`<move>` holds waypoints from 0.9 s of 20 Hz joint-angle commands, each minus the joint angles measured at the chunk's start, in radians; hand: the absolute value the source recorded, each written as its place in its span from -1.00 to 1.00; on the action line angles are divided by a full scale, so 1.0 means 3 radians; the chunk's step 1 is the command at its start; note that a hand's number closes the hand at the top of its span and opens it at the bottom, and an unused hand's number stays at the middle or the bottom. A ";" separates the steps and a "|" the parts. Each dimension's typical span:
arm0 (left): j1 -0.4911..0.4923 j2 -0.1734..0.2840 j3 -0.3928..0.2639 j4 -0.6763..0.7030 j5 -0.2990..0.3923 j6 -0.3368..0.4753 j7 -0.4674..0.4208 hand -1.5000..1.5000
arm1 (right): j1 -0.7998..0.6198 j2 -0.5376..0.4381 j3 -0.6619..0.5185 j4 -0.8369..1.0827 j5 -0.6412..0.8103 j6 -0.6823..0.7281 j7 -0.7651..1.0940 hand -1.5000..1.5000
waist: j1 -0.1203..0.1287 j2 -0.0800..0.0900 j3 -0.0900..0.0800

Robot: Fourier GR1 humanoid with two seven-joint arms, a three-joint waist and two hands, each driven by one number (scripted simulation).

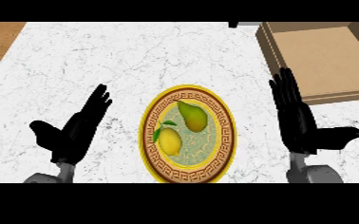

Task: Pick the pear from the plate and place it in the cardboard box

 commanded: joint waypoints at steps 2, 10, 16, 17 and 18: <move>-0.0228 0.0057 -0.0085 0.0062 -0.0335 0.0009 -0.0085 0.00 | -0.0390 0.0007 0.0426 0.0147 0.0357 -0.0130 0.0601 -1.00 | 0.0000 -0.0034 -0.0040; -0.0576 0.0234 -0.0339 -0.0103 -0.0633 -0.0153 -0.0026 0.00 | -0.0617 -0.0889 0.1319 0.0511 0.1912 0.0002 0.0729 -1.00 | 0.0040 -0.0057 -0.0085; -0.0649 0.0129 -0.0394 0.0060 -0.0733 -0.0120 -0.0029 0.00 | -0.1080 -0.1032 0.1913 0.0140 0.2936 0.0099 0.1247 -1.00 | -0.0055 -0.0074 -0.0054; -0.0680 0.0107 -0.0384 0.0134 -0.0748 -0.0125 -0.0064 0.00 | -0.1059 -0.0958 0.2062 -0.0089 0.3099 0.0110 0.1483 -1.00 | -0.0104 -0.0081 -0.0054; -0.0694 0.0077 -0.0374 0.0135 -0.0762 -0.0101 -0.0057 0.00 | -0.1182 -0.1036 0.2003 -0.0265 0.3056 0.0367 0.1712 -1.00 | -0.0097 -0.0077 -0.0051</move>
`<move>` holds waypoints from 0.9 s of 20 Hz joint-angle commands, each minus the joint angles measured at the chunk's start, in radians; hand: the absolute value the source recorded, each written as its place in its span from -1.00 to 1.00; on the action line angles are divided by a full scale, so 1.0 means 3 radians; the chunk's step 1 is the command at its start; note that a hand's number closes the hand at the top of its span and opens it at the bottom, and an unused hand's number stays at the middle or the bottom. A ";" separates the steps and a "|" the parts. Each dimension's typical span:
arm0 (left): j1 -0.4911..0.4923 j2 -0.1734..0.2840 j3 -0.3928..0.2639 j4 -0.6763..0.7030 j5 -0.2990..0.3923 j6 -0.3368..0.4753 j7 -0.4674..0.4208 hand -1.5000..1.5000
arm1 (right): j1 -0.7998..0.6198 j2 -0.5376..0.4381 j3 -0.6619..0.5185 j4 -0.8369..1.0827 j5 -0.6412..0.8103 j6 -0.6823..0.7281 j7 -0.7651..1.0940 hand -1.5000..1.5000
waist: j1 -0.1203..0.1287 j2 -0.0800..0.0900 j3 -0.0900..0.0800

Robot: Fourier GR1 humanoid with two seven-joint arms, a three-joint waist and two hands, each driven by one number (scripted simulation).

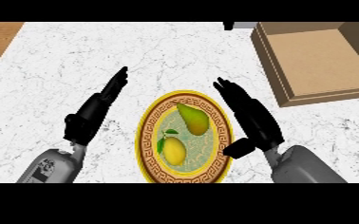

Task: Pick the pear from the plate and place it in the cardboard box

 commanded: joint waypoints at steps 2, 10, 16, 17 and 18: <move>-0.0016 -0.0073 -0.0007 0.0046 -0.0085 0.0047 -0.0001 0.00 | -0.0453 -0.0111 0.0213 -0.0732 0.0410 0.0668 0.1011 -1.00 | -0.0020 -0.0007 0.0007; 0.0031 -0.0133 -0.0020 0.0028 -0.0167 0.0031 -0.0035 0.00 | -0.0968 0.0203 -0.0133 -0.1291 -0.0812 0.2177 0.2375 -1.00 | 0.0012 0.0005 0.0011; -0.0041 -0.0288 0.0024 0.0102 -0.0238 -0.0017 -0.0006 0.00 | -0.1160 0.0748 -0.0216 -0.0936 -0.1006 0.2287 0.2917 -1.00 | 0.0024 0.0026 0.0017; 0.0014 -0.0128 0.0060 -0.0128 -0.0219 -0.0095 0.0145 0.00 | -0.1290 0.0963 -0.0179 -0.0754 -0.0898 0.2157 0.2988 -1.00 | 0.0053 0.0024 0.0017; -0.0188 -0.0171 0.0192 0.0107 -0.0177 -0.0199 0.0070 0.00 | -0.1207 0.0796 -0.0358 -0.0755 -0.0963 0.2275 0.2784 -1.00 | 0.0023 0.0031 0.0018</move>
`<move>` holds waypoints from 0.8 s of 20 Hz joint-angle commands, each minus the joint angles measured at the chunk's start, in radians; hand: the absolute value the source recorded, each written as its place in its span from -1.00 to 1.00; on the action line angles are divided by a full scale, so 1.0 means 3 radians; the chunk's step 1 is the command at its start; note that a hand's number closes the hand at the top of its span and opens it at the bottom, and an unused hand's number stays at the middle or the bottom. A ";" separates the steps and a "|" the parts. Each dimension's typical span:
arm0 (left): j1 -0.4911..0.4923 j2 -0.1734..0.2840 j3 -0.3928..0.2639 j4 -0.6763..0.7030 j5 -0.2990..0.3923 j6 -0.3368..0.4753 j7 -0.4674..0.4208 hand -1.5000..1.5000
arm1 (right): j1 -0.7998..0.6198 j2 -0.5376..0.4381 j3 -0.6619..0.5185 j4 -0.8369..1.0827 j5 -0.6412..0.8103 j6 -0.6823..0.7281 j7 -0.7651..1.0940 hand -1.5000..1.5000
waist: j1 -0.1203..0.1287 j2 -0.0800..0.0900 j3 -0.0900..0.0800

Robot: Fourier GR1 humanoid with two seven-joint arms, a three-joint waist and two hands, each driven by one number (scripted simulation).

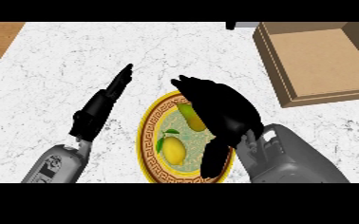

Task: Pick the pear from the plate and place it in the cardboard box

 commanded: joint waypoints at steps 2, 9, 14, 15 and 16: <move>-0.0015 -0.0077 0.0136 0.0221 -0.0032 -0.0132 -0.0086 0.00 | -0.0171 0.0388 -0.0141 0.0324 0.0069 0.0123 0.0325 -1.00 | 0.0000 0.0010 0.0003; -0.0047 -0.0119 0.0236 0.0276 -0.0148 -0.0213 -0.0135 0.00 | 0.0035 0.0547 0.0088 0.0624 0.0480 0.0058 0.0123 -1.00 | -0.0006 0.0015 0.0003; -0.0012 -0.0248 0.0202 0.0063 -0.0194 -0.0190 -0.0001 0.00 | 0.0050 0.0471 -0.0061 0.1310 0.0683 0.0064 -0.0469 -1.00 | 0.0016 0.0019 0.0005; 0.0075 -0.0145 0.0292 0.0020 -0.0190 -0.0267 0.0022 0.00 | 0.0118 0.0664 0.0027 0.1149 0.0765 0.0062 -0.0194 -1.00 | 0.0009 0.0010 0.0004; -0.0088 -0.0298 0.0267 0.0124 -0.0282 -0.0190 0.0069 0.00 | -0.0004 0.0679 -0.0128 0.1167 0.0703 0.0235 -0.0134 -1.00 | -0.0002 0.0010 0.0004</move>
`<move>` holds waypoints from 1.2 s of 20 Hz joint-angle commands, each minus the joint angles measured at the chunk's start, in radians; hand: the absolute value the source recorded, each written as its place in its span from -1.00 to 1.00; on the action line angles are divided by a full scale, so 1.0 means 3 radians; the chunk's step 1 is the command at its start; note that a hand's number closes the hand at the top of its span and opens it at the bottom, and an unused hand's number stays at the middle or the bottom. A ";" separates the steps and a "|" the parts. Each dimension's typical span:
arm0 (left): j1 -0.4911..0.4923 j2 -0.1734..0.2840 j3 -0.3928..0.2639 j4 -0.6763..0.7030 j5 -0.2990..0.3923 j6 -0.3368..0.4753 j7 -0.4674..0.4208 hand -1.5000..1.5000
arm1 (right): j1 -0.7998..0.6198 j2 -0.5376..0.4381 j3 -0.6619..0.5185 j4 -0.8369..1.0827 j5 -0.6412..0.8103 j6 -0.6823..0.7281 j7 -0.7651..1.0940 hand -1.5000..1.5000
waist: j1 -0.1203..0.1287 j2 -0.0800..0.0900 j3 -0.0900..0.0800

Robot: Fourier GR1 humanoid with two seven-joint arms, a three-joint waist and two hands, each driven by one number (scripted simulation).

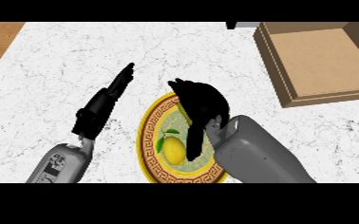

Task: Pick the pear from the plate and place it in the cardboard box

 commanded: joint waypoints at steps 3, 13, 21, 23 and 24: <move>0.0259 -0.0069 0.0048 -0.0203 -0.0125 -0.0102 -0.0007 0.00 | 0.0218 0.0202 -0.0080 0.0187 0.0425 -0.0099 -0.0199 -1.00 | -0.0003 -0.0005 0.0001; 0.0144 -0.0106 0.0389 -0.0133 -0.0217 -0.0313 -0.0046 0.00 | 0.0394 0.0376 -0.0117 0.0238 0.0834 0.0055 -0.0385 -1.00 | -0.0011 -0.0006 0.0000; 0.0063 -0.0323 0.0402 -0.0006 -0.0379 -0.0389 0.0044 0.00 | 0.0205 0.0380 -0.0115 0.0558 0.0640 0.0168 -0.0329 -1.00 | -0.0005 -0.0004 0.0000; 0.0210 -0.0346 0.0383 -0.0166 -0.0411 -0.0412 0.0079 0.00 | 0.0382 0.0381 -0.0172 0.0587 0.0846 0.0161 -0.0564 -1.00 | -0.0008 -0.0005 0.0001; 0.0146 -0.0280 0.0463 -0.0162 -0.0346 -0.0513 0.0094 0.00 | 0.0147 0.0381 0.0033 0.0746 0.0547 -0.0039 -0.0350 -1.00 | 0.0009 -0.0002 0.0000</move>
